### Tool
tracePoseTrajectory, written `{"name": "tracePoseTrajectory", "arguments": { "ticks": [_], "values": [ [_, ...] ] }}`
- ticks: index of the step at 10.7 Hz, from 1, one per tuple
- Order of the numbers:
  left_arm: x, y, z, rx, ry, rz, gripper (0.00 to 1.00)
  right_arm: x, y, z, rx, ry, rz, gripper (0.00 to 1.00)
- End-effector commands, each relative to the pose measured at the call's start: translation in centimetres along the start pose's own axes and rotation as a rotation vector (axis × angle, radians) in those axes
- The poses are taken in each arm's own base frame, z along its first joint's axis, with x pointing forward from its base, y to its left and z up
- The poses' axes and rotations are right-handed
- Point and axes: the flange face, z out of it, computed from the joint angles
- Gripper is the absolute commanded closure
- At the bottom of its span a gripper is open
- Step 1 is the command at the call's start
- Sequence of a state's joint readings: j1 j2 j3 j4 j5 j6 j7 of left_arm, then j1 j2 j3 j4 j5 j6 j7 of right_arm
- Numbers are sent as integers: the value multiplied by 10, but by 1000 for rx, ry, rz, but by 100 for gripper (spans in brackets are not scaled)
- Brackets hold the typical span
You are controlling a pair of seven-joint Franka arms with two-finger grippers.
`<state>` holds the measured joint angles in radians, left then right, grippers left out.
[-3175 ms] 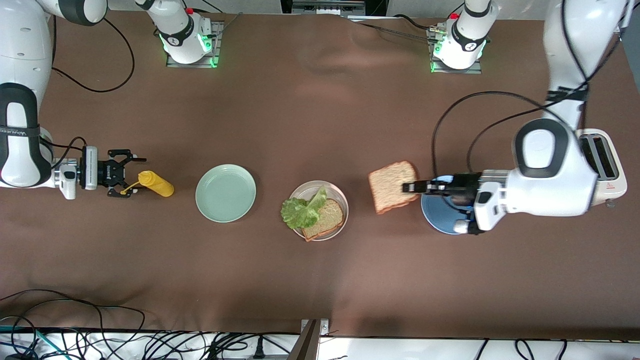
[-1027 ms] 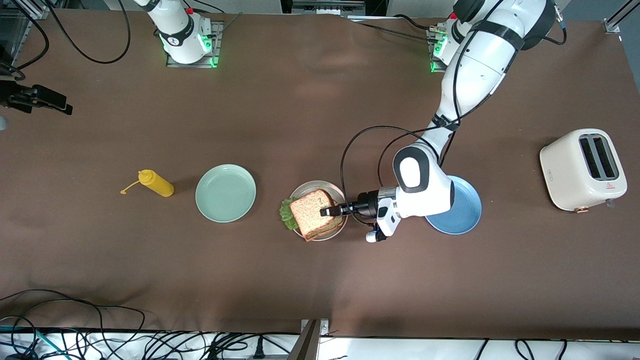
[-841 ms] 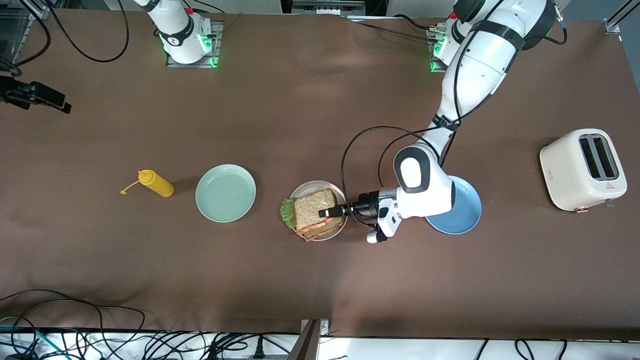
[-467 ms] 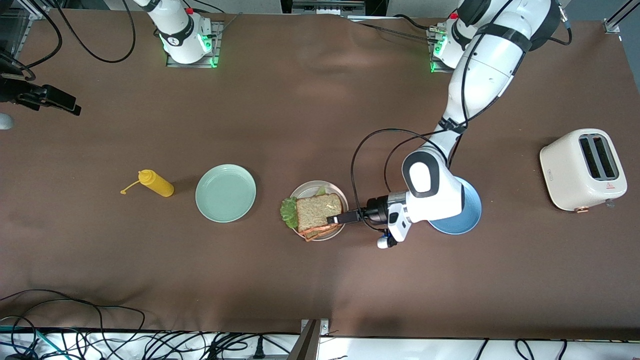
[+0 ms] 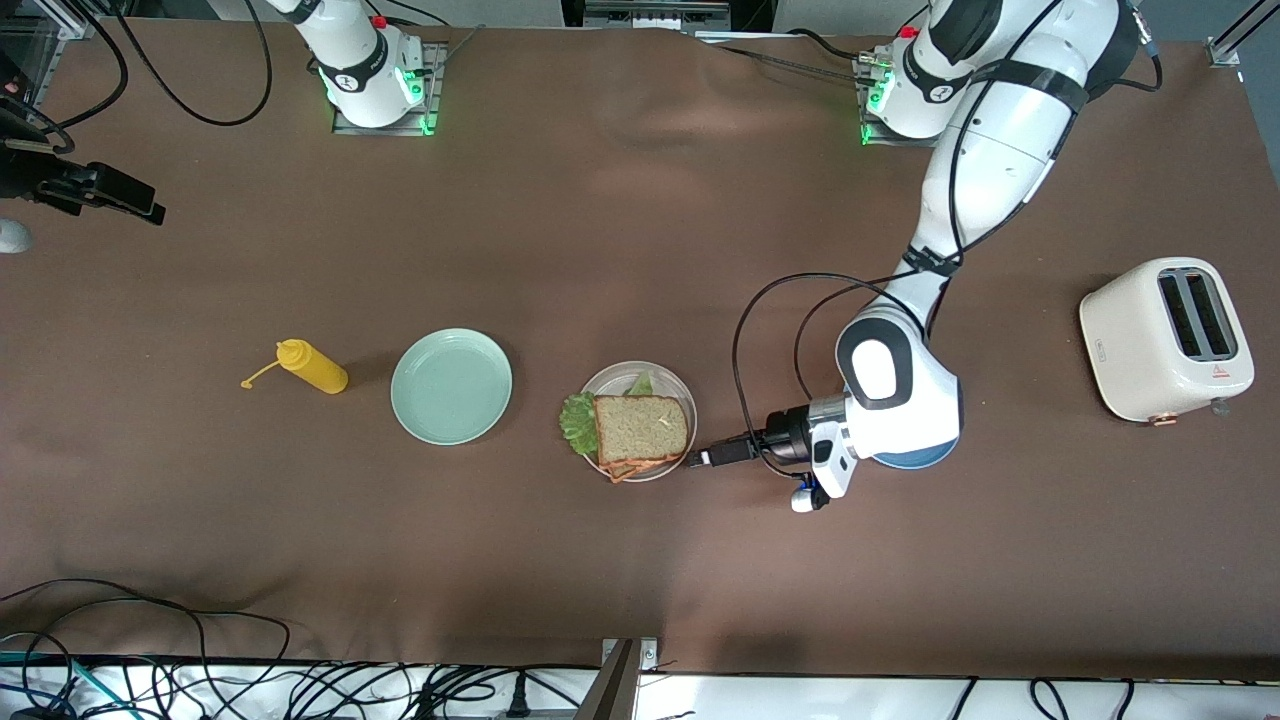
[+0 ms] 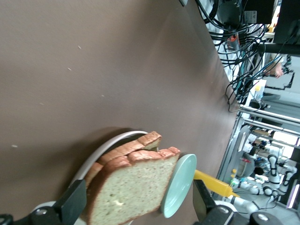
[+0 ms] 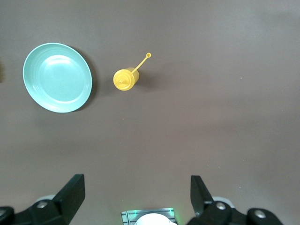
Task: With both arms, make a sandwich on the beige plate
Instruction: 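Open the left gripper and release the toast on the sandwich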
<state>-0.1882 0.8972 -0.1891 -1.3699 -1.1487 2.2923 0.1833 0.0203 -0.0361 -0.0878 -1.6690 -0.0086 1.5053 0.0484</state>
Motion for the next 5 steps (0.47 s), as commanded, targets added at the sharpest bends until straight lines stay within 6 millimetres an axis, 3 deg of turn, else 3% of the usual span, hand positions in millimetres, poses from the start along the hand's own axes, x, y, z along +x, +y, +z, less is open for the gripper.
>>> {"name": "tracePoseTrajectory", "arguments": {
  "ticks": [1, 4, 5],
  "values": [
    [7, 10, -60, 112, -48, 33, 0, 9, 14, -13, -14, 43, 28, 0],
    [13, 30, -145, 334, -55, 72, 0, 11, 15, -19, -32, 52, 38, 0],
    [14, 34, -194, 384, -66, 89, 0, 11, 15, -20, -36, 56, 40, 0]
  ]
}}
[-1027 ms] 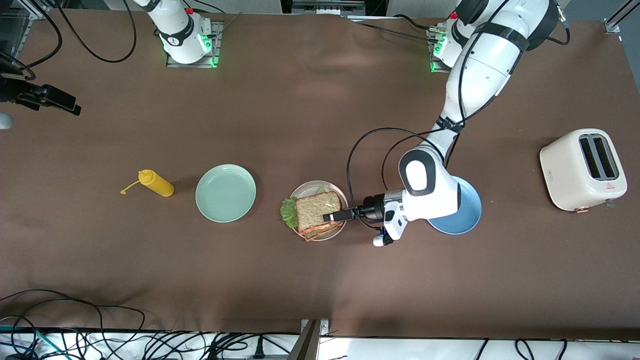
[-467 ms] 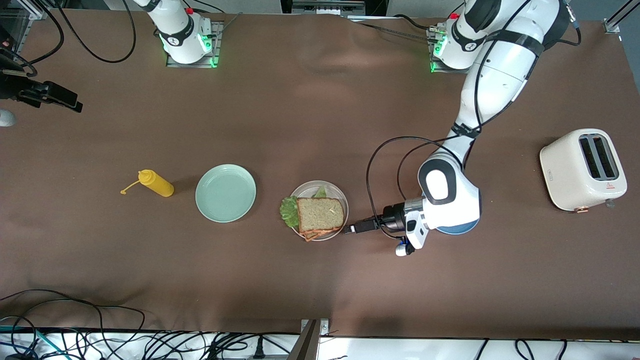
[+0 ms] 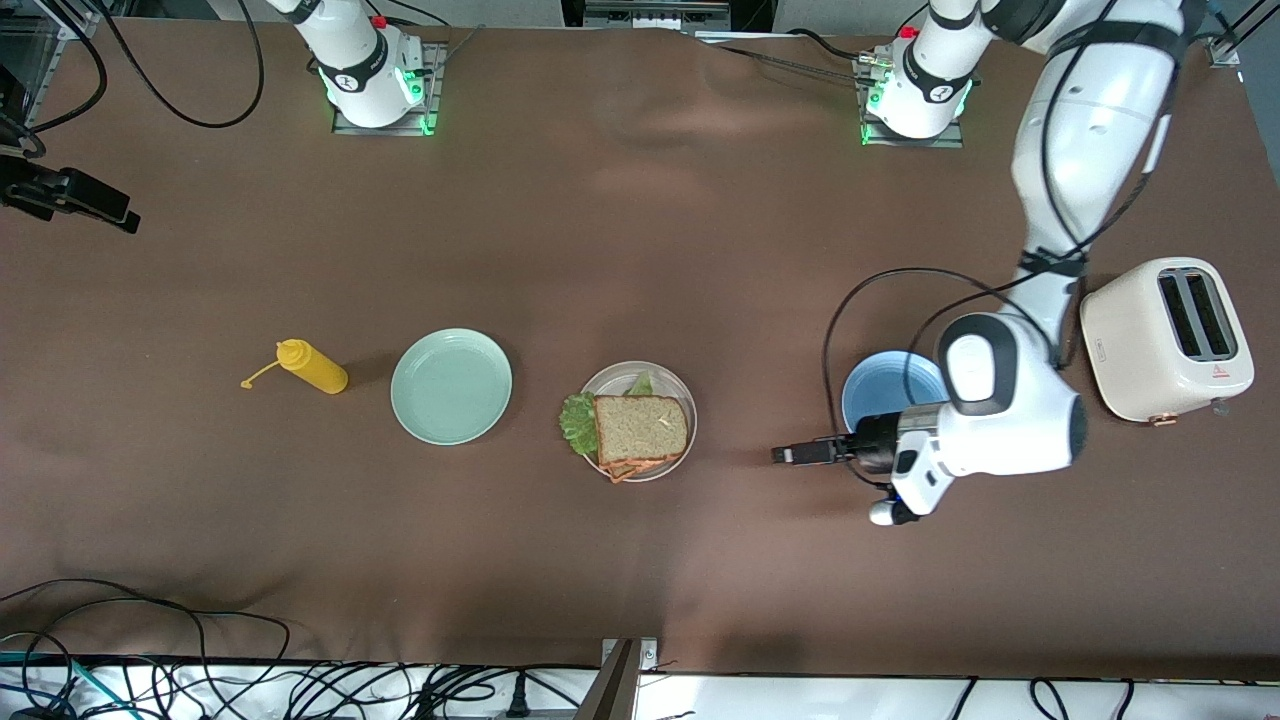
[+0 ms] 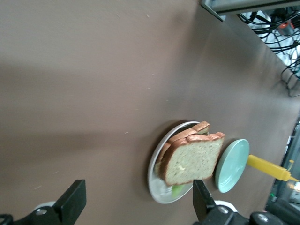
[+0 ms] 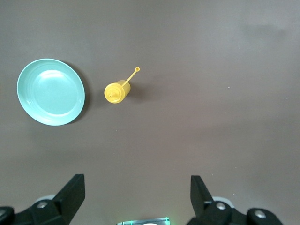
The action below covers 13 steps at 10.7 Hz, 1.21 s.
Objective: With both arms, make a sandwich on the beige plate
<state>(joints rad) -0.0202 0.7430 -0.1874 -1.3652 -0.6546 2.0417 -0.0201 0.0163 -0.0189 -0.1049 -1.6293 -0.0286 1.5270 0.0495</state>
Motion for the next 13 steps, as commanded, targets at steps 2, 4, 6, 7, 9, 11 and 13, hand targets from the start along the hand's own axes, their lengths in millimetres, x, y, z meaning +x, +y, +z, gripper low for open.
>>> {"name": "tracePoseTrajectory", "arguments": {
  "ticks": [2, 4, 6, 7, 9, 11, 13],
  "values": [
    [-27, -22, -134, 205, -22, 35, 0, 6, 0, -6, -25, 13, 3, 0],
    [-48, -17, -184, 388, -16, 82, 0, 7, -5, -5, -27, 19, -6, 0],
    [-73, -6, -223, 542, -17, 112, 0, 6, -7, -10, -40, 31, -14, 0],
    [-87, 2, -241, 612, -22, 127, 0, 5, -8, -13, -42, 45, -19, 0],
    [-116, 18, -271, 642, -9, 114, 0, 4, -23, -17, -41, 62, -45, 0],
    [-141, 22, -277, 688, -5, 113, 0, 3, -22, -20, -30, 65, -43, 0],
    [-159, 30, -282, 698, 8, 108, 0, 1, -24, -23, -30, 66, -48, 0]
  ]
}}
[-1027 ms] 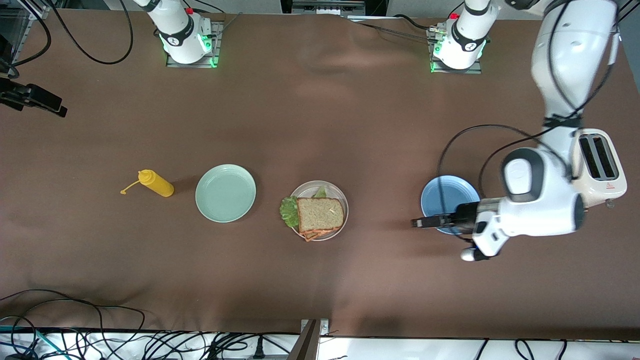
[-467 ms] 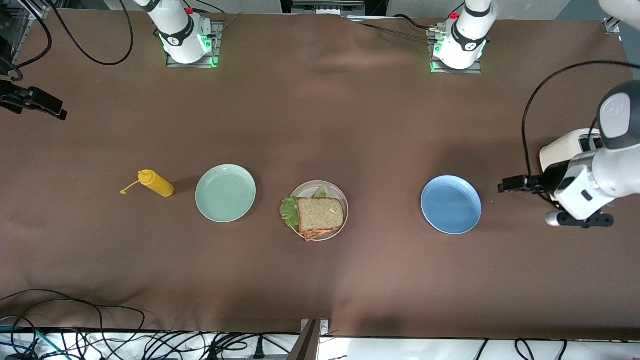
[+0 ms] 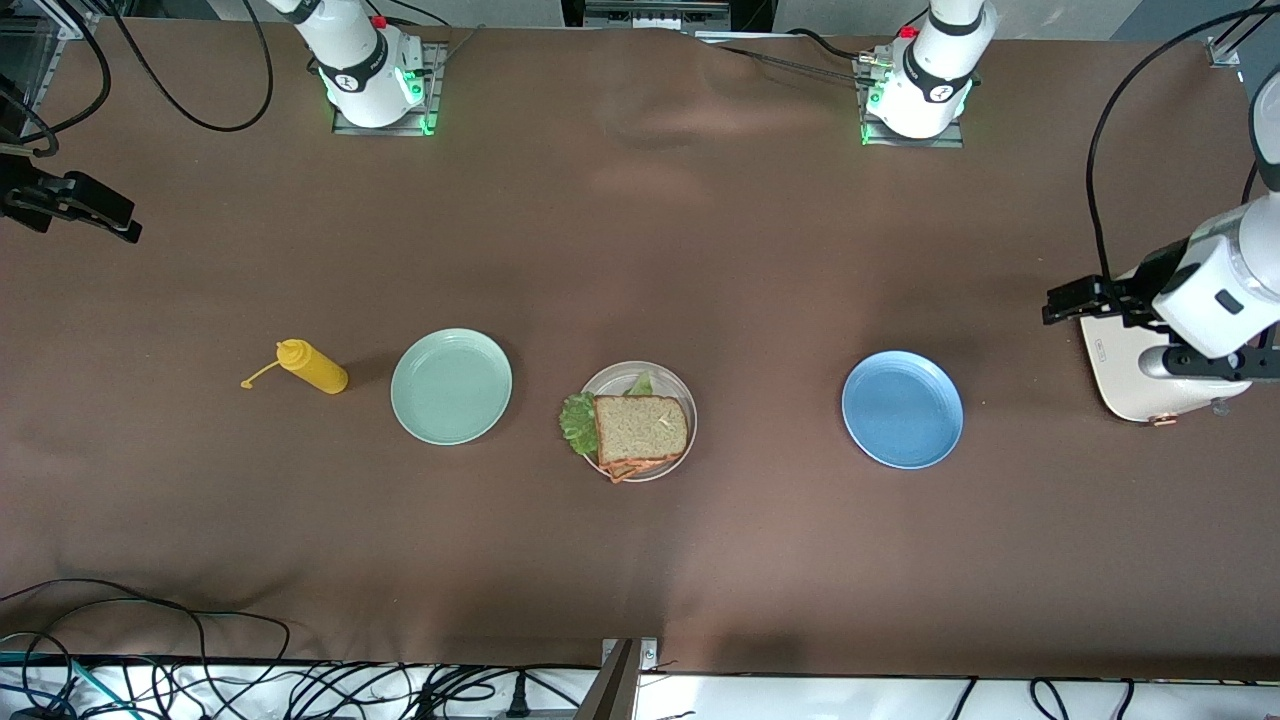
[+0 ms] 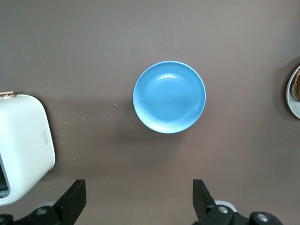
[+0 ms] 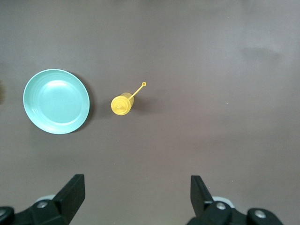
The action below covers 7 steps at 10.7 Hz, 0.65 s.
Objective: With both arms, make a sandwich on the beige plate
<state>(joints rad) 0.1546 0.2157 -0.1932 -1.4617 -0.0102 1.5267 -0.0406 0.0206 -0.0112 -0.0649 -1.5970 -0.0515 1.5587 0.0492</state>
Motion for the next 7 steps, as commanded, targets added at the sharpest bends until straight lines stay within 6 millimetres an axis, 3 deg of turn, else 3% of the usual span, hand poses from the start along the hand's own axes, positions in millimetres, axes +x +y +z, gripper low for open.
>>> {"name": "tracePoseTrajectory", "arguments": {
  "ticks": [1, 7],
  "values": [
    [-27, 4, -2, 49, 3, -29, 0, -4, -8, -9, -7, 4, -20, 0],
    [-33, 5, 8, 57, -20, -28, 0, -2, -17, -10, 38, 18, -26, 0]
  ]
}}
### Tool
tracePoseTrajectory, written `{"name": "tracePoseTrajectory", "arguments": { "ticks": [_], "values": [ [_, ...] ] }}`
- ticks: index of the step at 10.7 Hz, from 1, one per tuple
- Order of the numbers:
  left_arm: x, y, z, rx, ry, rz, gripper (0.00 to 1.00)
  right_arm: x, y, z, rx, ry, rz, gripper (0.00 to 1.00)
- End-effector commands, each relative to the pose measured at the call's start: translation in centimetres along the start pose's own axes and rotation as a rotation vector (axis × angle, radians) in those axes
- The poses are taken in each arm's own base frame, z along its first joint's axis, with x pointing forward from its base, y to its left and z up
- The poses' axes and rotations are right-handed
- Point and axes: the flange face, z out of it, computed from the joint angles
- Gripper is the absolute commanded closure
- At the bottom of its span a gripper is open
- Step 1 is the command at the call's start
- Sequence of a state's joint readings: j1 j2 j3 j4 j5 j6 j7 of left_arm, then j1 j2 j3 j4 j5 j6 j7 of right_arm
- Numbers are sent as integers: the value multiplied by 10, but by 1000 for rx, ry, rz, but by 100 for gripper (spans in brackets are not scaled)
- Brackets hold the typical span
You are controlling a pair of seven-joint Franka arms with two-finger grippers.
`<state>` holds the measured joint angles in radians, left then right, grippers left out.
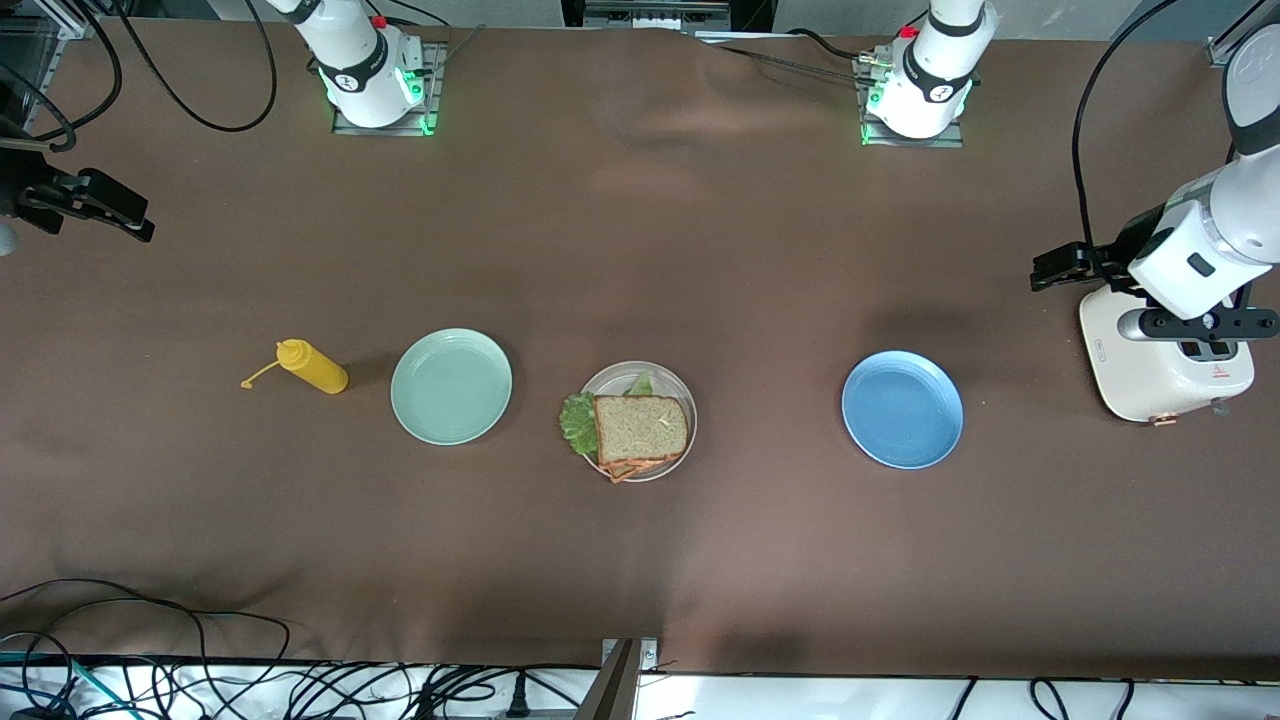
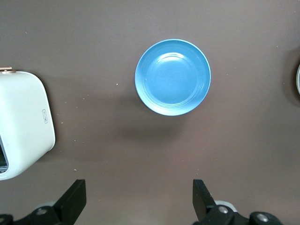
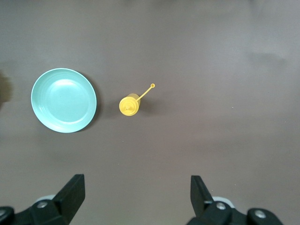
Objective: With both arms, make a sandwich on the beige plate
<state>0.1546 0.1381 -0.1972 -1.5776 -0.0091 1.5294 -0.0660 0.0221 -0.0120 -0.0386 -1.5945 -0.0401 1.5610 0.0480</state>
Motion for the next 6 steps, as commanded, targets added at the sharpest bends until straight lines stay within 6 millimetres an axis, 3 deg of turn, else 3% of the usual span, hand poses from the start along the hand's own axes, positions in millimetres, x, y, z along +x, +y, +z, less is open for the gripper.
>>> {"name": "tracePoseTrajectory", "arguments": {
  "ticks": [1, 6],
  "values": [
    [-9, 0, -3, 37, 17, -7, 0, -2, -1, -8, 27, 11, 2, 0],
    [-7, -6, -3, 36, 23, -16, 0, -2, 10, -16, 31, 22, -23, 0]
  ]
}}
